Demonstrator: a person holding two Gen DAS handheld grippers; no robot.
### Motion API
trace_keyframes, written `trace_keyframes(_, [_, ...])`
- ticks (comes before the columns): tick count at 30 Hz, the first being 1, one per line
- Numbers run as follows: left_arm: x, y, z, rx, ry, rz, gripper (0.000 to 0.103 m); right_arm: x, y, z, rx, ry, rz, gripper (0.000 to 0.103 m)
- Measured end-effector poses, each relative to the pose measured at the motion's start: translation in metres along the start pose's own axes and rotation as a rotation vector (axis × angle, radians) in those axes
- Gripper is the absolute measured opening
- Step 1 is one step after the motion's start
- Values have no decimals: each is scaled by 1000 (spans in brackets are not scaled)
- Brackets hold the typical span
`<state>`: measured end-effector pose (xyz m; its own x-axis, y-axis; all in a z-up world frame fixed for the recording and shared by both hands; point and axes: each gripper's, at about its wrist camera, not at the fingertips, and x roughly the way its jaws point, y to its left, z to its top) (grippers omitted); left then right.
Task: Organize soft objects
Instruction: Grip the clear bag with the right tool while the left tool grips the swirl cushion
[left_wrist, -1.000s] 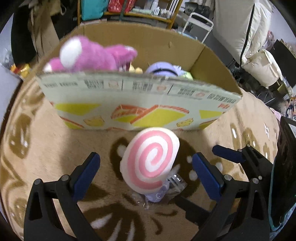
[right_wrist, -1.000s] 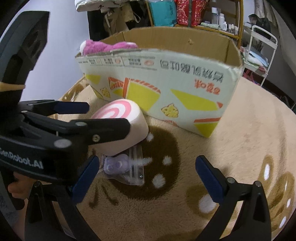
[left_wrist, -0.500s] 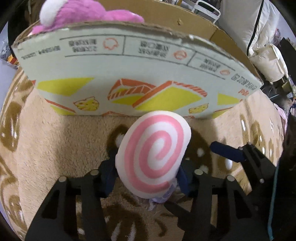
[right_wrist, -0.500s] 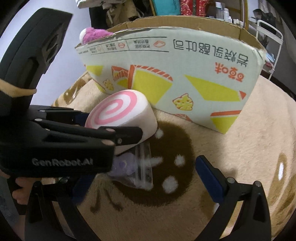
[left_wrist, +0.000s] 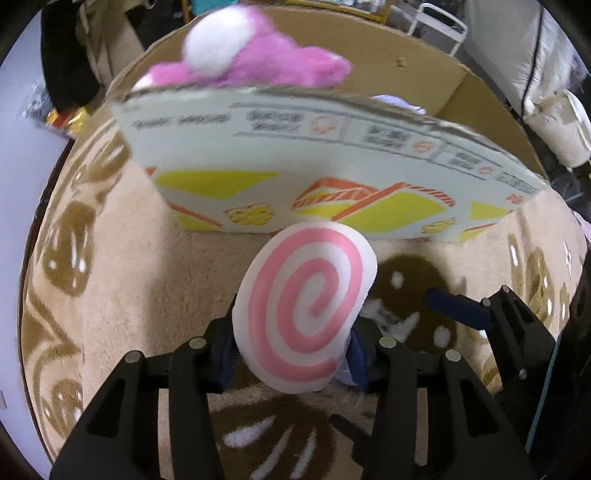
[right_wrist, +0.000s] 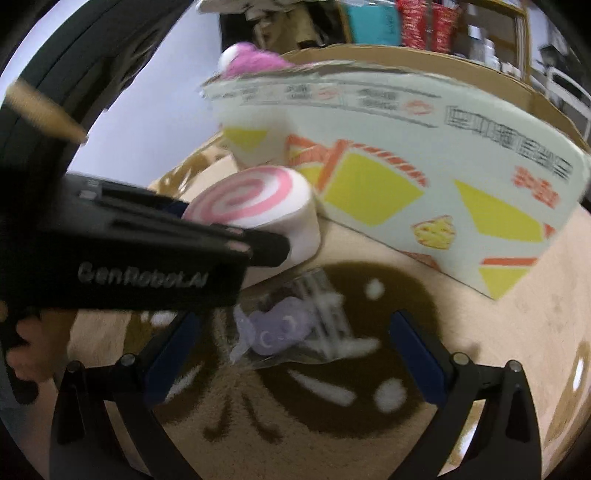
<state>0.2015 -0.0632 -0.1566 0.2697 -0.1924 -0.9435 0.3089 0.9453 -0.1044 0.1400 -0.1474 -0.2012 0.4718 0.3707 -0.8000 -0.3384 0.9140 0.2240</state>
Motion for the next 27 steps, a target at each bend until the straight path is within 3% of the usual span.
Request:
trace_keyframes(5, [-6, 13, -3, -25, 1, 18, 46, 17, 6, -2, -31, 41, -30, 93])
trace_keyframes(8, [-8, 21, -8, -44, -2, 20, 47, 24, 5, -3, -33, 56, -74, 79])
trace_keyframes(10, [-8, 21, -11, -54, -6, 20, 47, 22, 1, -2, -24, 53, -98, 59])
trace_keyframes(18, [-18, 31, -30, -104, -38, 56, 46, 15, -18, -1, 41, 67, -85, 51])
trace_keyframes(27, [-40, 27, -40, -117, -77, 80, 47, -4, -30, -9, 110, 41, -57, 34])
